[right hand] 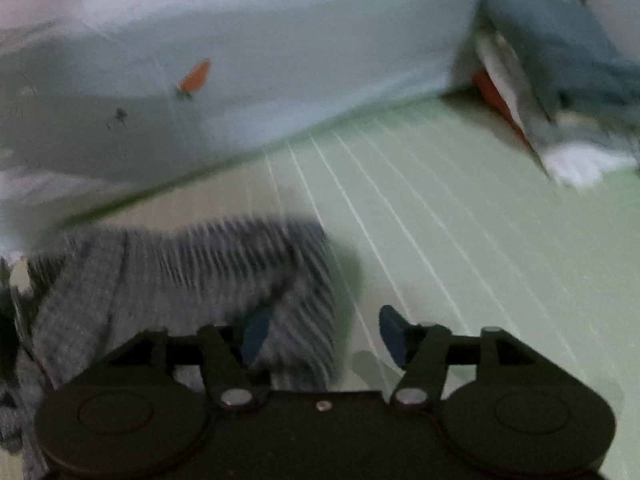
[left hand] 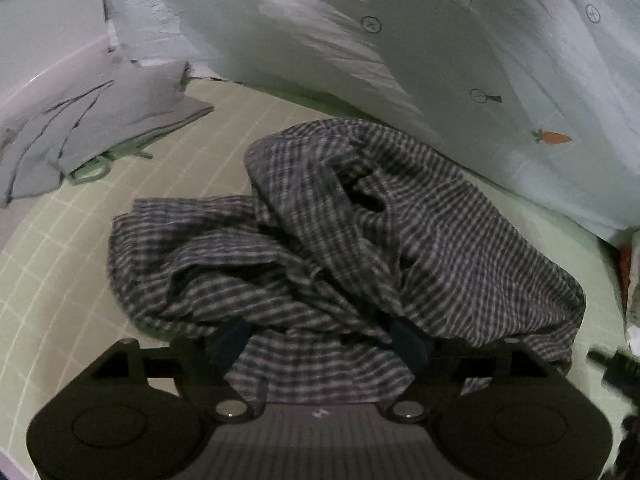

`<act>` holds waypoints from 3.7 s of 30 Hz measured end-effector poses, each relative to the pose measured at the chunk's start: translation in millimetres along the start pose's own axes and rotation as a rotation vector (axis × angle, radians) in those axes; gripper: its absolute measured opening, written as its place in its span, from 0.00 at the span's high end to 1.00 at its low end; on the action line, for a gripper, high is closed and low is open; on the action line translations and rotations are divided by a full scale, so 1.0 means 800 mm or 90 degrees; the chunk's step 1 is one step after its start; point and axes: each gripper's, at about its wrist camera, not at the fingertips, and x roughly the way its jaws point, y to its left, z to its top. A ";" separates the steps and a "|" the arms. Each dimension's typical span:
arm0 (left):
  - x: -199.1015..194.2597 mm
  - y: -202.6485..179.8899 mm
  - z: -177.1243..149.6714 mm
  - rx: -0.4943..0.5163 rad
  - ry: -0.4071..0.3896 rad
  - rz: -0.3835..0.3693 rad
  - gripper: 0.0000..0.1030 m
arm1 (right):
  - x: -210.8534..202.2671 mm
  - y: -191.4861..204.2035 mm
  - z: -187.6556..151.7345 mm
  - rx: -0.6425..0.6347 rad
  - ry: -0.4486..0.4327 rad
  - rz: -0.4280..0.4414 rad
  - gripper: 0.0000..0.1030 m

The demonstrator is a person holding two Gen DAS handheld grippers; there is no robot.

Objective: Fold clothes

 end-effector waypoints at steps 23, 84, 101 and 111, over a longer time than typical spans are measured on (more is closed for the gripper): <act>0.089 0.023 0.060 -0.069 0.056 0.019 0.54 | 0.068 0.028 -0.023 -0.065 0.113 0.017 0.22; 0.121 -0.017 0.052 0.050 0.065 0.113 0.15 | 0.090 -0.049 0.034 -0.118 0.045 -0.063 0.98; 0.133 -0.071 0.069 0.097 0.060 0.040 0.11 | 0.083 -0.058 0.072 -0.101 -0.033 -0.176 0.18; 0.152 -0.124 0.069 0.145 0.103 -0.109 0.09 | 0.103 0.015 0.005 -0.152 0.048 -0.126 0.18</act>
